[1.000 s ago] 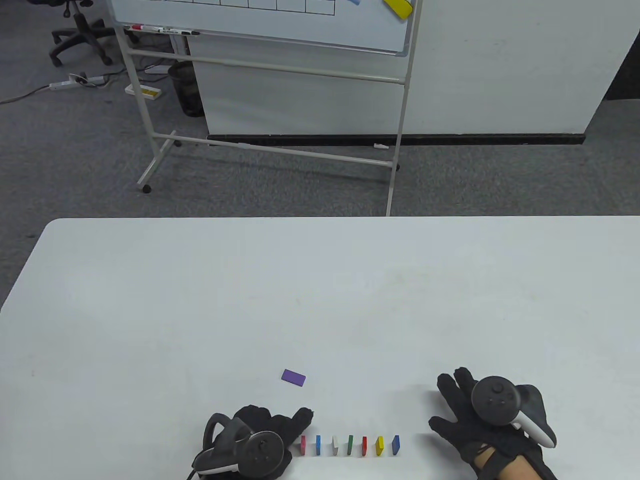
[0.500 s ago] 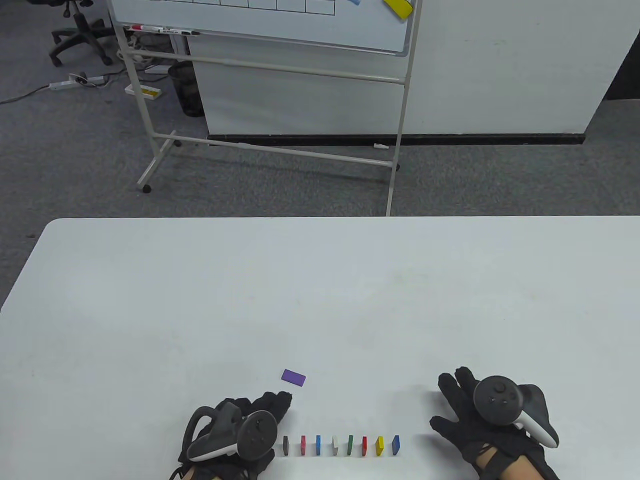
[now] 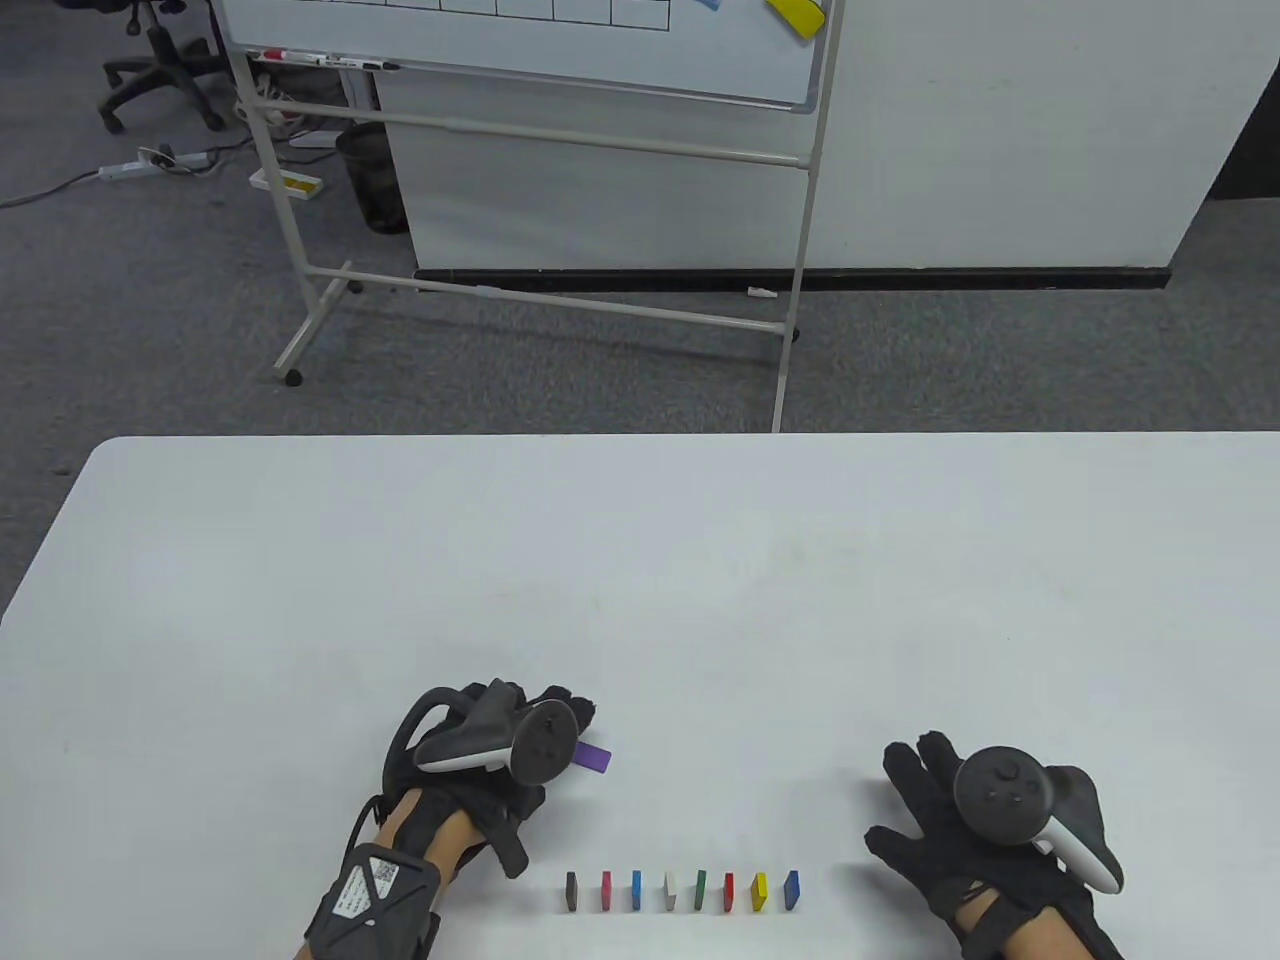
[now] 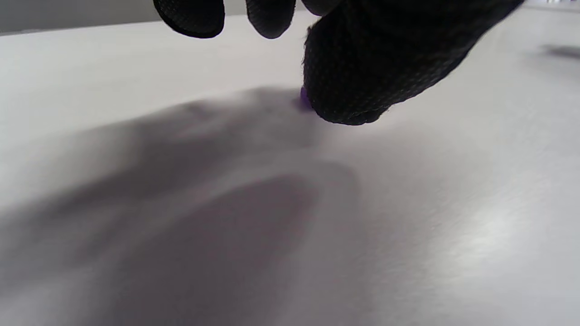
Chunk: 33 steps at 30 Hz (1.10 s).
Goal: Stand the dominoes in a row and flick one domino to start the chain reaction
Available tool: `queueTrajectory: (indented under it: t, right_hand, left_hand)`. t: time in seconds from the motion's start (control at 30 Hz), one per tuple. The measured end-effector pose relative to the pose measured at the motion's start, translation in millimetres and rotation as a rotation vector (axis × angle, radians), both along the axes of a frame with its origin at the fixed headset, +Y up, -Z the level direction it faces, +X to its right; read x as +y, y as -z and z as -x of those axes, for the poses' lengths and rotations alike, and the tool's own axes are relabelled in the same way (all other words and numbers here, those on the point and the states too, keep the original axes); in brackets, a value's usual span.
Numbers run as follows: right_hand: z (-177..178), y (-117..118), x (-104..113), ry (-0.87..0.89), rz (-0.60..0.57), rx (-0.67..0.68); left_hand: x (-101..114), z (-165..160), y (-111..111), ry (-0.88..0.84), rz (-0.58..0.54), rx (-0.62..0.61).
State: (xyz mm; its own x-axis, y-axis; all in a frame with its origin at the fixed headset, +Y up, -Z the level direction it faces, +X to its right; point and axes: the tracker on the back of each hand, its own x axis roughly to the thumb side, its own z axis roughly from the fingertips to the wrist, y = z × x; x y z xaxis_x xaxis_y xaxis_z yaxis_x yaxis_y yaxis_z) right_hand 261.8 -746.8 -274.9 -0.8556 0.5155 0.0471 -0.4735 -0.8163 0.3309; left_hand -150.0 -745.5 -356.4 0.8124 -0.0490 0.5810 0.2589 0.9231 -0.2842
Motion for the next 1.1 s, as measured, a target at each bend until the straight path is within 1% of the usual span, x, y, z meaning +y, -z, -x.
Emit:
queueTrajectory:
  t: [0.1,0.2,0.23,0.27,0.37,0.5,0.6,0.67,0.7,0.73,0.83,0.97,1.0,1.03,1.1]
  right_hand:
    - [-2,2,-2,-0.008,0.007,-0.011]
    - [-4,5,-5,-0.017,0.022,-0.017]
    - [-4,5,-6,-0.020,0.024,-0.018]
    - [-4,6,-6,-0.023,0.027,-0.018]
    - [-4,5,-7,-0.022,0.031,-0.020]
    - [-4,4,-4,-0.015,0.021,-0.017]
    - [-3,2,-2,-0.005,0.009,-0.014]
    - [-3,2,0,-0.002,0.006,-0.011]
    - [-4,2,1,0.002,0.000,-0.011]
    - [-6,1,2,0.009,-0.009,-0.018]
    - [-10,1,2,0.017,-0.010,-0.037]
    - [-13,1,2,0.008,-0.007,-0.045]
    - [-13,2,3,0.010,-0.014,-0.039]
    - [-12,2,4,0.017,-0.019,-0.032]
    - [-10,1,7,0.034,-0.033,-0.016]
  left_hand:
    - [-11,-9,7,-0.057,-0.011,-0.025]
    - [-17,-18,9,-0.088,-0.012,-0.042]
    - [-16,-19,7,-0.106,-0.057,-0.048]
    - [-15,-19,6,-0.108,-0.127,-0.080]
    - [-13,-20,0,-0.107,-0.217,-0.161]
    - [-13,-16,-7,-0.134,-0.228,-0.211]
    - [-16,-13,-6,-0.089,-0.164,-0.163]
    - [-15,-11,-6,-0.046,-0.145,-0.147]
    - [-13,-8,-7,-0.018,-0.118,-0.121]
    - [-9,-1,-8,-0.031,-0.089,-0.098]
    - [11,19,-16,-0.105,-0.094,-0.035]
    - [41,46,-39,-0.332,-0.064,0.022]
    - [47,51,-46,-0.375,-0.061,0.035]
    - [55,57,-57,-0.460,-0.061,0.049]
    - [60,65,-74,-0.544,-0.046,0.069]
